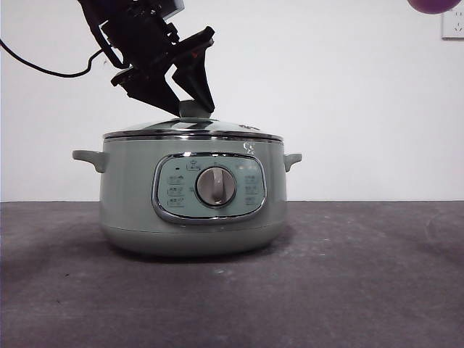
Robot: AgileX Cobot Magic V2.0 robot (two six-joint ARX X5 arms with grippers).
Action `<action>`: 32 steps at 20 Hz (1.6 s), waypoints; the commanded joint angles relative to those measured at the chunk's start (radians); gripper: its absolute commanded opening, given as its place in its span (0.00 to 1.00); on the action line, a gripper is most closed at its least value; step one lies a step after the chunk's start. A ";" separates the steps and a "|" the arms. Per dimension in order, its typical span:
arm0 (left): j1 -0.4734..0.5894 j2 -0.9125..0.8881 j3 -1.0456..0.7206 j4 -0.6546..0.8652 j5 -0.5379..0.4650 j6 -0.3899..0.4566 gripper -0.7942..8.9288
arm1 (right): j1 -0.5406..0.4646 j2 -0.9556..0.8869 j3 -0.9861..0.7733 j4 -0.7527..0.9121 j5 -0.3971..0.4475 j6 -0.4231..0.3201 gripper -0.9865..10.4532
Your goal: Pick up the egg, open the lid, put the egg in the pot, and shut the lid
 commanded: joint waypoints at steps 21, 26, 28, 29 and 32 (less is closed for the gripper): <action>0.032 -0.449 0.003 -0.184 -0.065 0.012 0.07 | 0.029 0.154 0.016 0.206 -0.090 0.002 0.08; 0.031 -0.644 0.003 -0.367 -0.128 0.032 0.07 | 0.108 0.430 0.179 0.274 -0.104 -0.012 0.08; 0.031 -0.703 0.003 -0.435 -0.129 0.032 0.07 | 0.140 0.560 0.287 0.275 -0.103 -0.037 0.08; 0.031 -0.730 0.003 -0.460 -0.130 0.032 0.07 | 0.155 0.626 0.343 0.275 -0.103 -0.051 0.08; 0.031 -0.794 0.003 -0.515 -0.156 0.031 0.07 | 0.182 0.818 0.497 0.275 -0.100 -0.066 0.08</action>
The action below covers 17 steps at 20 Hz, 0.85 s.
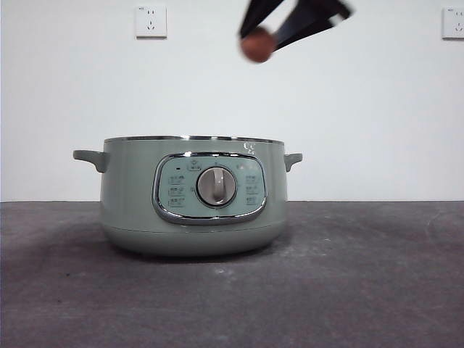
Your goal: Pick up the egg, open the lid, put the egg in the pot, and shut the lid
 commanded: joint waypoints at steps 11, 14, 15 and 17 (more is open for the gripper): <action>-0.002 -0.087 0.007 -0.062 -0.011 0.007 0.07 | 0.078 0.444 0.163 0.118 0.083 -0.155 0.08; -0.002 -0.087 0.007 -0.062 -0.011 0.007 0.07 | 0.085 0.485 0.163 0.120 0.085 -0.169 0.08; -0.002 -0.087 0.007 -0.062 -0.011 0.007 0.07 | 0.085 0.495 0.163 0.115 0.085 -0.169 0.08; -0.002 -0.087 0.007 -0.062 -0.010 0.007 0.07 | 0.085 0.505 0.163 0.101 0.085 -0.173 0.08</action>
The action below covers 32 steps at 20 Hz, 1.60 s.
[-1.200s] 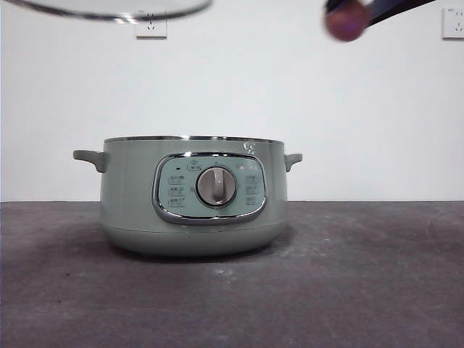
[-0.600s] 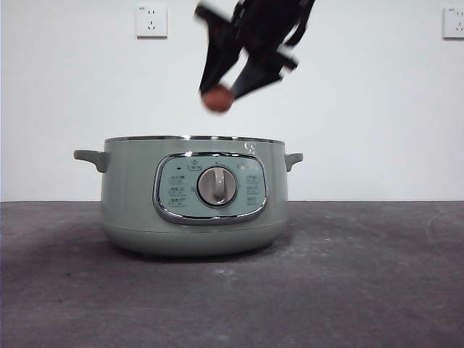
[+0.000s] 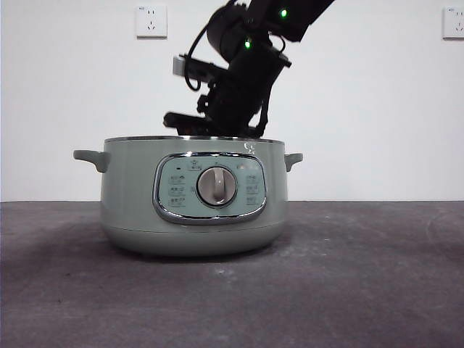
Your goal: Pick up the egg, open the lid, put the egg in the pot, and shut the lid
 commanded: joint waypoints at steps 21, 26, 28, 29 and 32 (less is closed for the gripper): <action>-0.002 -0.009 0.008 0.042 0.008 0.008 0.07 | 0.002 0.006 0.011 -0.144 0.005 0.025 0.45; -0.002 0.052 0.008 0.083 0.010 0.012 0.07 | -0.006 -0.241 0.028 -0.169 0.140 0.030 0.45; -0.002 0.105 0.008 0.145 0.038 0.012 0.07 | -0.018 -0.402 0.028 -0.224 0.160 0.056 0.45; -0.003 0.136 0.008 0.174 0.066 0.012 0.07 | -0.025 -0.478 0.028 -0.252 0.159 0.070 0.45; -0.004 0.244 0.008 0.263 0.089 0.012 0.07 | -0.039 -0.669 0.028 -0.334 0.158 0.077 0.45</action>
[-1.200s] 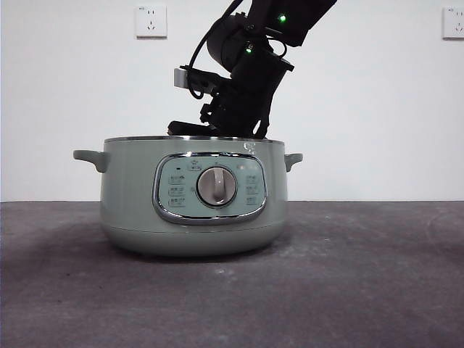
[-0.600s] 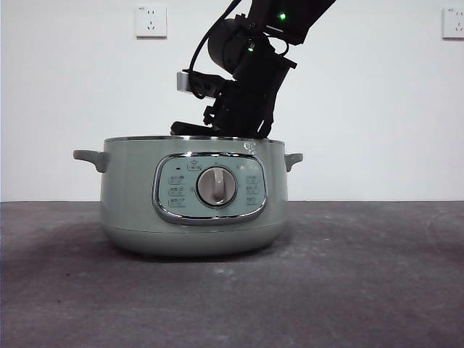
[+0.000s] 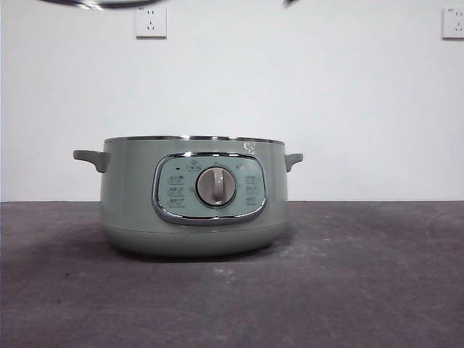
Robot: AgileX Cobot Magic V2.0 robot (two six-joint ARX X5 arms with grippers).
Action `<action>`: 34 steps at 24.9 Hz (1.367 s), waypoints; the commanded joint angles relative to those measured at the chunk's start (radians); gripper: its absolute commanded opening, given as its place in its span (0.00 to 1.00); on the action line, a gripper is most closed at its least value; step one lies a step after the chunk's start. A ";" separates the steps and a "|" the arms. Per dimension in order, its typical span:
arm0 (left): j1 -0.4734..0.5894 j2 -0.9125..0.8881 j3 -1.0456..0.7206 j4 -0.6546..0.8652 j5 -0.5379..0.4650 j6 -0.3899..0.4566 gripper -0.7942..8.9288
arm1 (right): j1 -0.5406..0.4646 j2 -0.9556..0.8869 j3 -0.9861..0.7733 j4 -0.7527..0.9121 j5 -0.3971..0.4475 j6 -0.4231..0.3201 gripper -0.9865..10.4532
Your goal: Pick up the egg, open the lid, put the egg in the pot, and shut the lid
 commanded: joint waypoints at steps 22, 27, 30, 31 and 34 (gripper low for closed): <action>-0.029 0.556 0.008 0.495 0.056 0.009 0.07 | -0.003 -0.553 -0.002 -0.343 0.003 0.058 0.45; -0.041 0.590 0.008 0.526 0.055 0.007 0.07 | -0.003 -0.555 -0.002 -0.381 0.003 0.065 0.45; -0.042 0.605 0.008 0.524 0.053 0.007 0.07 | -0.003 -0.553 -0.002 -0.393 0.003 0.066 0.45; -0.043 0.608 0.008 0.521 0.053 0.006 0.07 | -0.003 -0.553 -0.002 -0.394 0.003 0.066 0.45; -0.045 0.623 0.008 0.517 0.048 0.007 0.07 | -0.003 -0.553 -0.002 -0.394 0.002 0.072 0.45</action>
